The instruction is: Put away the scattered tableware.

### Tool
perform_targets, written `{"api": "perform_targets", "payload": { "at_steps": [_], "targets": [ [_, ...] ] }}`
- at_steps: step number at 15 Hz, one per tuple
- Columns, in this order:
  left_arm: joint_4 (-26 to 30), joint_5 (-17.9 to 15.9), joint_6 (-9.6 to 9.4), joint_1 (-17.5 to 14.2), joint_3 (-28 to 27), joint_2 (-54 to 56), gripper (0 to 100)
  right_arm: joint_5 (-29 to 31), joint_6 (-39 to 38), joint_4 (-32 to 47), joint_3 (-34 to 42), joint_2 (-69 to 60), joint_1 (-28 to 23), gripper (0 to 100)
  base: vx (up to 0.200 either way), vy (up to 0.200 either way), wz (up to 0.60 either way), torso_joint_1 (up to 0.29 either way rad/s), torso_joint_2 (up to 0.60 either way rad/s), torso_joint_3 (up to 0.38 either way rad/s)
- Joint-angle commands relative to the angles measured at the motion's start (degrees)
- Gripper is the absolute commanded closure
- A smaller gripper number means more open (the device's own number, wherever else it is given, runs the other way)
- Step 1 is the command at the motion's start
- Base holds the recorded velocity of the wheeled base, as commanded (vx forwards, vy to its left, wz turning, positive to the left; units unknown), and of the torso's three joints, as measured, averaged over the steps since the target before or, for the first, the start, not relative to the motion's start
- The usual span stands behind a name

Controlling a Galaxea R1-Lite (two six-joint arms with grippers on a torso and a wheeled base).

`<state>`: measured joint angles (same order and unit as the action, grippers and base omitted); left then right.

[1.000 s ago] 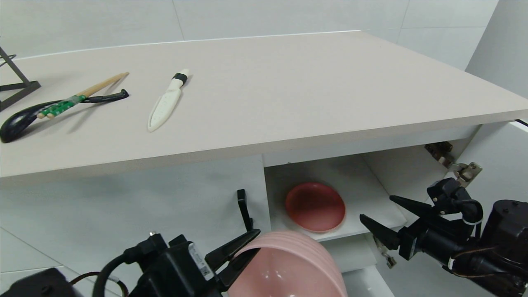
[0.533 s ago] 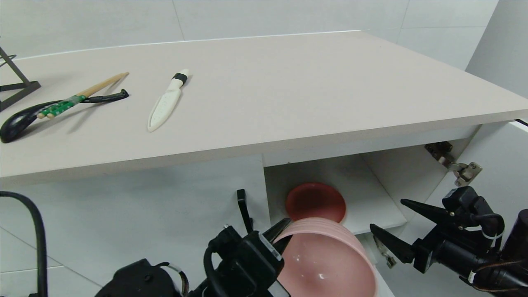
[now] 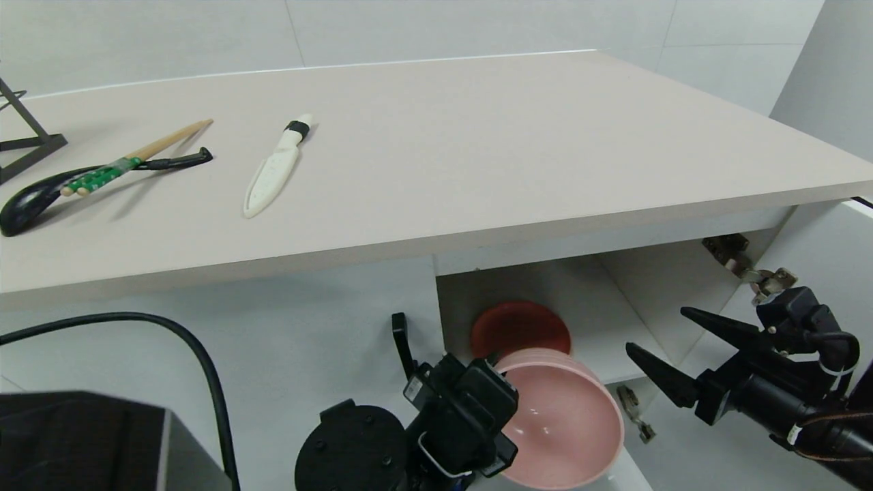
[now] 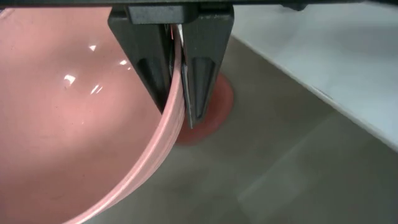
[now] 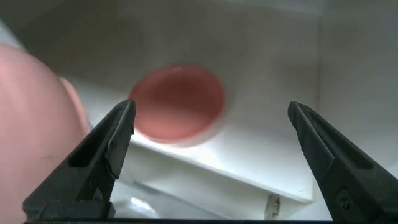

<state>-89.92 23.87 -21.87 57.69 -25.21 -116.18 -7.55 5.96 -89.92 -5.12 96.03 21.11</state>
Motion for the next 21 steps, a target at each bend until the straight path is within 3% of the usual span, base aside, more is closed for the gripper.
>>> {"api": "perform_targets", "payload": {
  "at_steps": [1,4,7,10,16,18,21],
  "targets": [
    [-0.08,2.59,0.07,-1.88,-5.38,-5.29,100,-0.01,-0.07,-0.08,-1.38,-0.93,-1.16,0,0.000,0.000,0.00,0.000,0.00,0.000],
    [-0.08,5.05,0.07,-2.14,-14.34,-10.39,100,-0.01,-0.07,-0.08,-2.09,-2.51,-1.16,0,0.000,0.000,0.00,0.000,0.00,0.000],
    [-0.08,6.80,0.25,-2.14,-18.56,-13.02,100,-0.10,0.02,-0.08,-3.41,-4.18,-0.90,0,0.000,0.000,0.00,0.000,0.00,0.000],
    [-0.08,9.88,2.97,-2.14,-24.54,-14.43,100,-0.10,0.02,-0.08,-2.26,-4.18,3.06,0,0.000,0.000,0.00,0.000,0.00,0.000],
    [-0.08,10.41,3.32,1.90,-22.87,-13.64,100,-0.01,0.02,-0.08,0.37,1.80,1.74,0,0.000,0.000,0.00,0.000,0.00,0.000],
    [-0.08,11.64,3.41,2.43,-22.87,-12.93,100,-0.01,0.02,-0.08,0.20,2.59,-0.02,0,0.000,0.000,0.00,0.000,0.00,0.000],
    [-0.08,14.45,4.99,2.52,-22.78,-12.41,100,-0.01,-0.07,-0.08,0.11,2.15,-0.81,0,0.000,0.000,0.00,0.000,0.00,0.000]
  ]
}}
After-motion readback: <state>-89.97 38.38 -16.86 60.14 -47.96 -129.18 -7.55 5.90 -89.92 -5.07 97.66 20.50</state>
